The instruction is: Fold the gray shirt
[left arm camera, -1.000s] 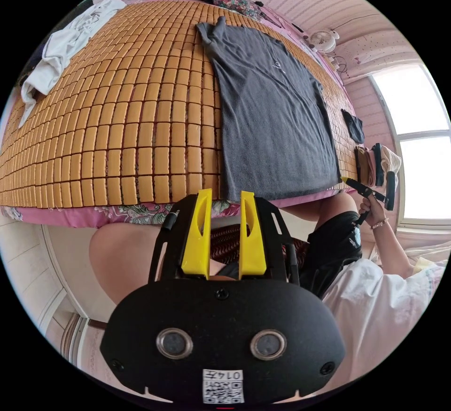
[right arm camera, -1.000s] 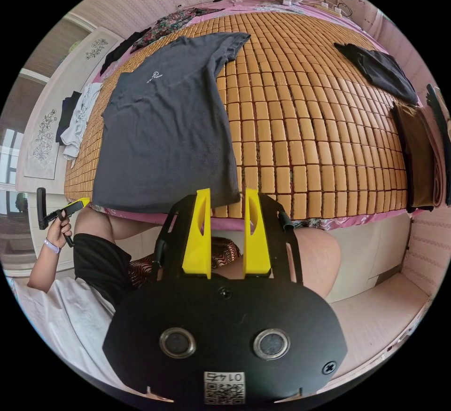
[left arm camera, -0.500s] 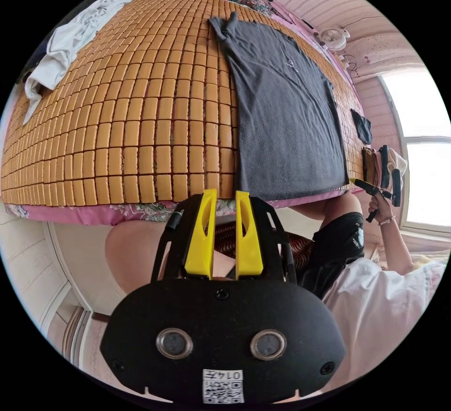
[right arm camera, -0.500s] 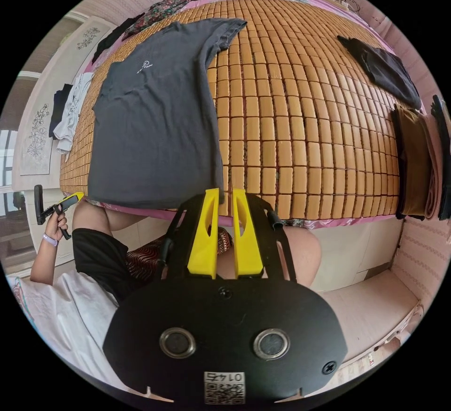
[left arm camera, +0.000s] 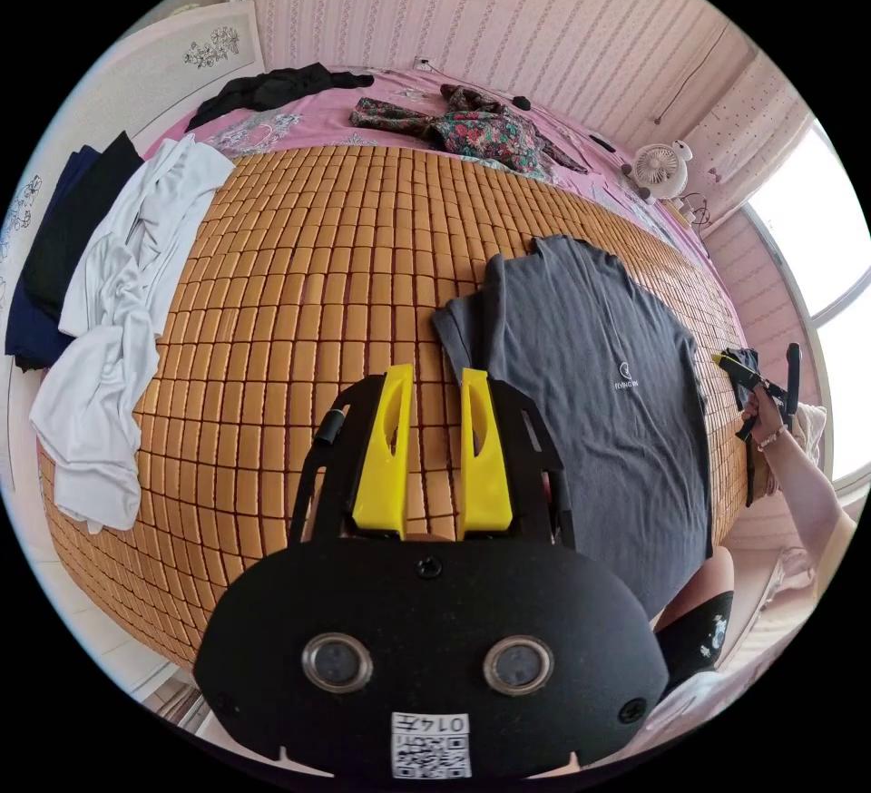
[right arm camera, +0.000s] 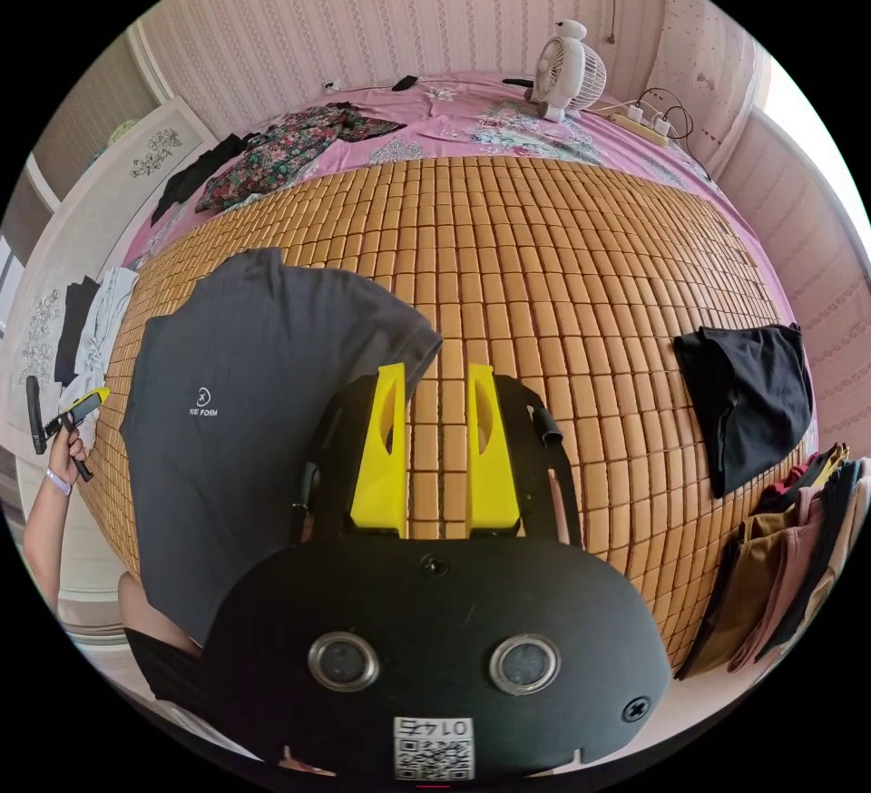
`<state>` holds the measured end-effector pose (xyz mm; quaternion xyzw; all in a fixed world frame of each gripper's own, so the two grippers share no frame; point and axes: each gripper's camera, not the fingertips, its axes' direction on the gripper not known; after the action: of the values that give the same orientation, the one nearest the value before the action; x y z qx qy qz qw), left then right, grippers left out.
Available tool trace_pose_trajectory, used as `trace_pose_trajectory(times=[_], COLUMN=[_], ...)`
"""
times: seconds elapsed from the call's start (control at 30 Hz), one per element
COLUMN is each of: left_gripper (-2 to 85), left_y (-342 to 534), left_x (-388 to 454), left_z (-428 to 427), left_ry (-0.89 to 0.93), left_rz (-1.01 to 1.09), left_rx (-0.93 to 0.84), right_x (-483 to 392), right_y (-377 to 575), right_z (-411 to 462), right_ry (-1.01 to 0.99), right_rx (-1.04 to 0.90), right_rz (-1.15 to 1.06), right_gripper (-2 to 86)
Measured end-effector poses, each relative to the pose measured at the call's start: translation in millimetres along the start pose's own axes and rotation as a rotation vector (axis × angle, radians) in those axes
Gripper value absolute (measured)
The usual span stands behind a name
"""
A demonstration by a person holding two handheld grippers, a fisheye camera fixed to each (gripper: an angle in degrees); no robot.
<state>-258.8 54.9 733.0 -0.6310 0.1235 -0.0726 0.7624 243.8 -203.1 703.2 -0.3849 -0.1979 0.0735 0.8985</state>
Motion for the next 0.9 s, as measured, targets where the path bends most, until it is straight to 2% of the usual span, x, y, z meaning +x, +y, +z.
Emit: trace_pose_trajectory(times=[0.17,0.23,0.27,0.4,0.6,0.73,0.9], left_gripper=[4.9,4.0,3.5,3.9,4.4,4.7,5.3], left_y=[-27.4,-30.0,-28.2,-15.2,-10.2,4.5,54.4], left_x=[0.3,0.6,1.3,-6.7,-45.2,-50.0,-44.7], left_z=[35.0,48.8,45.8,39.4,35.3,17.7,-5.4], left_ry=[0.072,0.011,-0.010,-0.110,0.054,0.054,0.111], left_rz=[-0.017,-0.022,-0.003,-0.006,-0.207,-0.203,-0.125], left_rx=[-0.015,-0.069,-0.025,0.015,0.012,0.071,0.118], right_x=[-11.9,-15.0,-15.1,-15.1,-3.3,14.0,-2.2], right_y=[-19.9,-17.6,-16.8,-5.3,8.0,32.2,53.9], right_z=[48.6,58.1,60.7,78.1,87.1,65.8,58.8], right_ry=[0.077,0.056,0.065,0.241,0.189,0.189,0.169], right_rx=[-0.081,-0.059,-0.060,-0.070,-0.054,0.052,0.035], right_rz=[-0.023,-0.067,-0.074,-0.096,-0.040,-0.024,-0.146], right_gripper=[6.8,5.0,4.5,1.2,1.1,1.1,1.2])
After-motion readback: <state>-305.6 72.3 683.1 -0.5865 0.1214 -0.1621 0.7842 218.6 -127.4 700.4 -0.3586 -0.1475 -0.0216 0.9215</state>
